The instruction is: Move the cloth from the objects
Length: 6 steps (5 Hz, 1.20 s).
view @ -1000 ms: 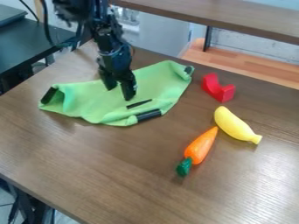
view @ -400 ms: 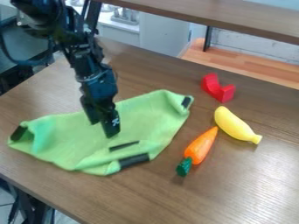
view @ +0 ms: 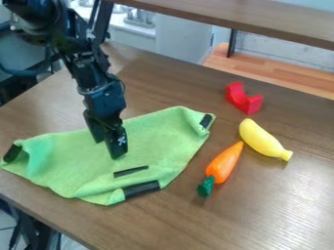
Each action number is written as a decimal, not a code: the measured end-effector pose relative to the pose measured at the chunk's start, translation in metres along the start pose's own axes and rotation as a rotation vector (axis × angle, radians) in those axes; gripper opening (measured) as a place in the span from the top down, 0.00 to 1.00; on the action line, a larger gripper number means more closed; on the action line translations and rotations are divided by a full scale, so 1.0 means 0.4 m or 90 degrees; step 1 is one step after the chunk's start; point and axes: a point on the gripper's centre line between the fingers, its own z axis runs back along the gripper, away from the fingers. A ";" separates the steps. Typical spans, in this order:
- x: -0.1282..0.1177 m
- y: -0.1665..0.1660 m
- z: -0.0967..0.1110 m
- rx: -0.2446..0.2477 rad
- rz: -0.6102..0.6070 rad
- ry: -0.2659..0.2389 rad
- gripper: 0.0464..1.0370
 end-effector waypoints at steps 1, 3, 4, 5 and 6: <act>0.046 0.041 -0.007 0.011 0.027 -0.011 0.04; 0.166 0.138 -0.015 0.029 0.083 -0.039 0.04; 0.212 0.174 -0.018 0.035 0.102 -0.048 0.04; 0.246 0.203 -0.022 0.040 0.127 -0.054 0.04; 0.254 0.208 -0.022 0.039 0.139 -0.050 0.04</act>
